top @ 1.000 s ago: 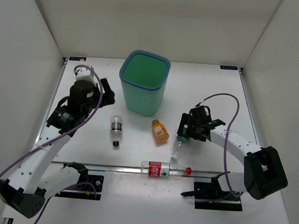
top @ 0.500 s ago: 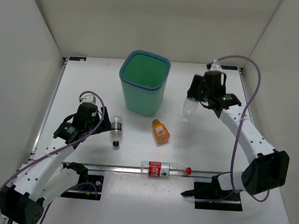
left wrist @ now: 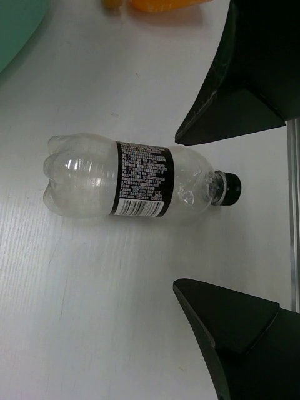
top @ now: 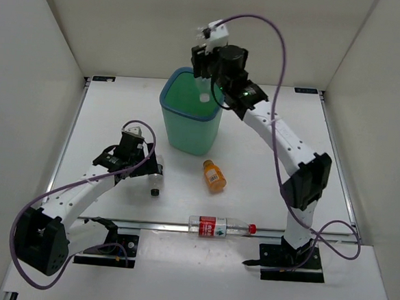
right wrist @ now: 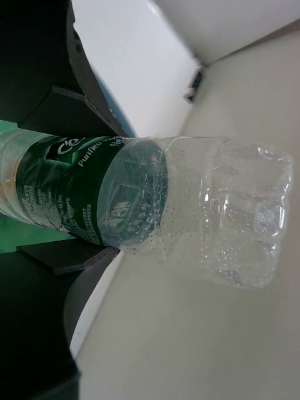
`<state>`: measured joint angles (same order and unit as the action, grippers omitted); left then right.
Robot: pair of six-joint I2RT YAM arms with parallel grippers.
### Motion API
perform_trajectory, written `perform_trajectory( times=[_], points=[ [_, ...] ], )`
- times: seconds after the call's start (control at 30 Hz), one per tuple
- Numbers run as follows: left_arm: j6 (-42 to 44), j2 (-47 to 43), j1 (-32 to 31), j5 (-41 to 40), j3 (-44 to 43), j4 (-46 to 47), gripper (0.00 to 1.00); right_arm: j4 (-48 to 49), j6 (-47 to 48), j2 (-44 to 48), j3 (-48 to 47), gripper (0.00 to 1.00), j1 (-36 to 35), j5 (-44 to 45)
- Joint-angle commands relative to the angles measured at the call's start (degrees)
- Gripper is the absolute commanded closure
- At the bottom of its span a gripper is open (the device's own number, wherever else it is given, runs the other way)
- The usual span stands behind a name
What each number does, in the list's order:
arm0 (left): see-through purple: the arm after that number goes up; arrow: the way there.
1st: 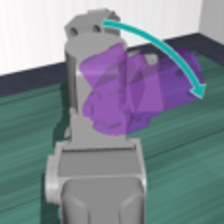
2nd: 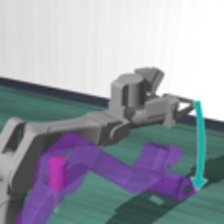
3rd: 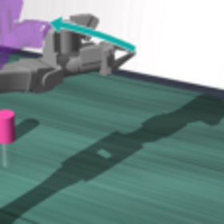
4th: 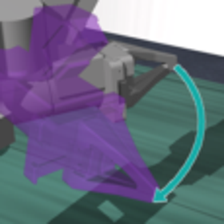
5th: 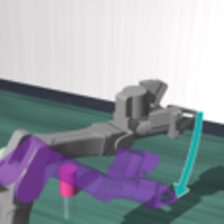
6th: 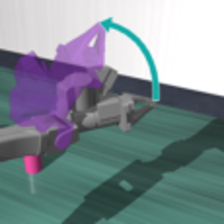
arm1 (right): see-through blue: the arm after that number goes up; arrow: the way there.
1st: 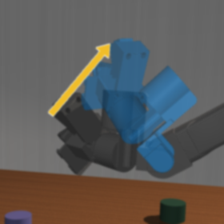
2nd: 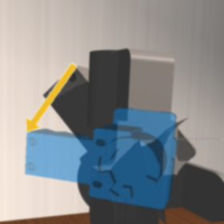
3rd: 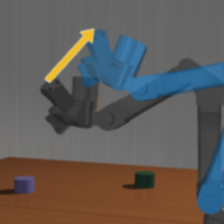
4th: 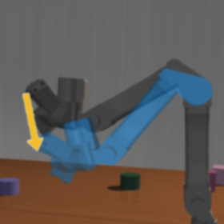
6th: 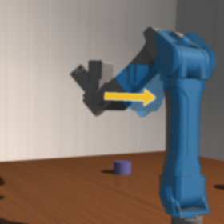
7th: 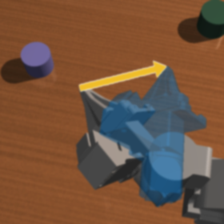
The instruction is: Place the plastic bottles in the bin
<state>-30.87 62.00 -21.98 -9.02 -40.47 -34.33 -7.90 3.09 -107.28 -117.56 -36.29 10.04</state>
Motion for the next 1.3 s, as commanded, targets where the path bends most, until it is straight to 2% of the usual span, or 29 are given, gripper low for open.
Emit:
perform_trajectory(
  times=[0.0, 0.03, 0.13, 0.2, 0.43, 0.53, 0.67, 0.77, 0.93, 1.03, 1.07, 1.1, 1.17, 1.27],
  points=[
    [0.2, 1.1, -0.1, 0.7, -0.9, 3.7, 0.01, 1.9, 4.5, -4.0, 0.7, 0.61, -1.1, 0.3],
    [0.5, 1.0, 0.3, 0.9, -1.1, 3.8, 0.01, 2.2, 4.0, -3.1, 2.3, 0.56, -1.4, -1.2],
    [0.5, 0.9, -0.2, 0.5, -0.2, 4.2, 0.01, 2.1, 3.2, -2.4, 3.6, 0.36, -2.2, -1.3],
    [0.5, 0.4, -0.2, 0.9, 0.3, 4.7, 0.02, 2.5, 3.0, -1.7, 3.1, 0.01, -2.6, -1.3],
    [0.1, 2.9, -0.9, 1.0, 1.7, 8.0, 0.01, -3.6, 1.9, 2.7, -0.3, 0.01, -1.7, -2.4],
    [0.0, 5.0, -1.3, 0.6, 1.9, 9.7, 0.01, -5.9, 2.1, 7.7, 4.6, 0.01, -2.0, 2.9],
    [-0.1, 9.3, -2.4, 0.3, 1.2, 11.5, 0.04, -10.3, 0.3, 18.1, 18.0, 0.01, -0.9, 8.8],
    [-0.1, 12.0, -2.1, 2.0, 1.6, 13.9, 0.2, -14.0, -7.7, 26.7, 30.2, 0.01, 2.8, 7.5],
    [0.0, 15.4, -3.6, 0.4, 0.0, 13.3, 0.36, -18.6, -16.3, 40.4, 49.1, 0.01, 9.9, 3.4],
    [0.3, 16.0, -3.1, 0.5, -2.4, 11.6, 0.56, -18.5, -19.8, 46.2, 57.2, 0.01, 14.1, -2.5],
    [0.4, 15.4, -3.0, 0.6, -3.9, 9.4, 0.69, -18.6, -20.0, 47.9, 60.4, 0.01, 15.0, -5.2],
    [0.6, 14.1, -2.8, 0.1, -6.3, 7.2, 0.76, -18.6, -20.7, 48.2, 61.0, 0.01, 15.9, -6.0],
    [1.0, 9.8, -3.4, -1.5, -9.2, 3.8, 0.8, -19.0, -20.8, 49.2, 63.8, 0.01, 15.7, -8.2],
    [1.9, 0.6, -3.9, -2.1, -16.7, 0.6, 0.77, -20.3, -20.1, 47.8, 64.5, 0.01, 12.8, -6.7]
  ],
)
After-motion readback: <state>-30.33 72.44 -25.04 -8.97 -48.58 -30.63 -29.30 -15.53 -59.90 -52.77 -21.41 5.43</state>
